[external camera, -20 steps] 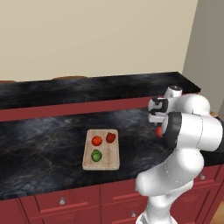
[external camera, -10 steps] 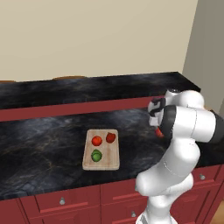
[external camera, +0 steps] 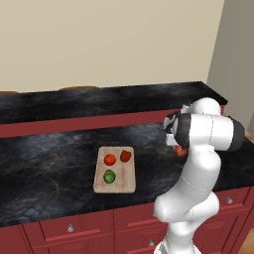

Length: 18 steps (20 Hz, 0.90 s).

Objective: Place the avocado, onion, tomato, and bell pepper on the cutting board.

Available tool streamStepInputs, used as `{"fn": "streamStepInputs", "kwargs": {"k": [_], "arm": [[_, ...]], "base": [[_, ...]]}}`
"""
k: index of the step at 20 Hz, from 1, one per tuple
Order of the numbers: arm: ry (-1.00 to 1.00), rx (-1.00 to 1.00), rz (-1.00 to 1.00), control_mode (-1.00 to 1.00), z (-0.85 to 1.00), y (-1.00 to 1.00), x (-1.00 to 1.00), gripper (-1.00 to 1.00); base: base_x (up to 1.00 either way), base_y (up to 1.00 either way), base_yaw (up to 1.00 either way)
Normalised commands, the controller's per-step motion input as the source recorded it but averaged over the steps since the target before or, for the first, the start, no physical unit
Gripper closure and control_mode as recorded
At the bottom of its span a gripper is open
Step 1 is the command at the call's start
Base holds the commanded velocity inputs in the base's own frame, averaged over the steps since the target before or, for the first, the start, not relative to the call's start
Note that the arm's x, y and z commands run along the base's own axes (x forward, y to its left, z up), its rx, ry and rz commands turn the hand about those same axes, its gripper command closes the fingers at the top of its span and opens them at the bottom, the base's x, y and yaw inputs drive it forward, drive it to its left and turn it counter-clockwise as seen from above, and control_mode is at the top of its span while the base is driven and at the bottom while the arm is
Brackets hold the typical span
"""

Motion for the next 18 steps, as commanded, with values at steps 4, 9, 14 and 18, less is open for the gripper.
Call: {"fn": "streamStepInputs", "kwargs": {"k": [4, 9, 14, 18], "arm": [[0.14, 0.00, -0.01, -1.00, -0.44, 0.00, 0.02, 1.00], [0.11, 0.00, -0.06, -1.00, -0.25, -0.01, -0.05, 1.00], [-0.04, 0.01, 0.00, -1.00, 0.38, 0.00, -0.46, 1.00], [-0.14, 0.04, 0.00, -1.00, 0.86, 0.05, -0.71, 1.00]], "base": [[0.00, 0.00, 0.00], [0.00, 0.00, 0.00], [0.00, 0.00, 0.00], [0.00, 0.00, 0.00]]}}
